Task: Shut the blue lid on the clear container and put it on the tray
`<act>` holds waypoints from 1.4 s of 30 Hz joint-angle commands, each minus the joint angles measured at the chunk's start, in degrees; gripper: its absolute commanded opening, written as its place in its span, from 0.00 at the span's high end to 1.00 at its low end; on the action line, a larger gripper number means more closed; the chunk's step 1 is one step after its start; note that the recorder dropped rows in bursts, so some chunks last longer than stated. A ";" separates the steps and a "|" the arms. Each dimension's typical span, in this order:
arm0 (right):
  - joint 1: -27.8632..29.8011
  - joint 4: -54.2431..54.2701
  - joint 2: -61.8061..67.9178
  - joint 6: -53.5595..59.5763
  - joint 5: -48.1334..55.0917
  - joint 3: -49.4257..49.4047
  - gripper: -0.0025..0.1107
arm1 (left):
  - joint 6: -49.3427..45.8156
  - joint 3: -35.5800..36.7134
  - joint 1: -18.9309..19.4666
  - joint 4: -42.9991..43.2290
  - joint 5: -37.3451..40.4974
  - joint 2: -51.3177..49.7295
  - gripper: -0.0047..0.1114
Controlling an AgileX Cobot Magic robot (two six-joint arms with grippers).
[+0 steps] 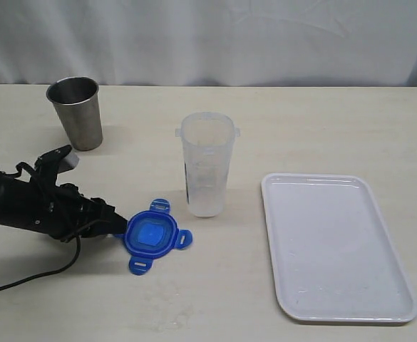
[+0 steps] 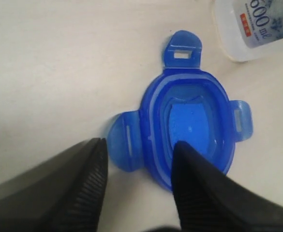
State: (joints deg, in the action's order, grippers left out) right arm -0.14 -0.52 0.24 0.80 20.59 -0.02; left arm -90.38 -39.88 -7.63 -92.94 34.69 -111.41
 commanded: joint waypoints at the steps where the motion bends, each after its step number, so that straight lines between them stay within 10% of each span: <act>1: 0.36 0.12 -0.24 0.03 -0.64 0.02 0.94 | -0.24 0.08 -0.40 1.00 -3.65 -1.17 0.53; 20: 0.36 -3.77 -0.24 0.03 -0.92 0.02 0.94 | -3.85 0.08 -0.40 1.42 -3.36 -1.17 0.53; 25: 0.36 -12.60 -0.24 0.45 -14.18 0.02 0.94 | -3.85 0.08 -0.40 1.42 -3.36 -1.17 0.53; 33: -1.31 5.36 -0.24 -16.26 -36.81 0.33 0.94 | -3.98 0.08 -0.40 1.42 -3.23 -1.17 0.53; 42: -11.35 -40.53 6.86 -51.23 -37.72 8.88 0.94 | -3.98 0.08 -0.40 1.99 -3.14 -1.17 0.53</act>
State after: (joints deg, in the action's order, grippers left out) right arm -8.79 -25.32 2.75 -37.58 -17.50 5.75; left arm -94.35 -39.91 -7.85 -92.78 35.05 -111.53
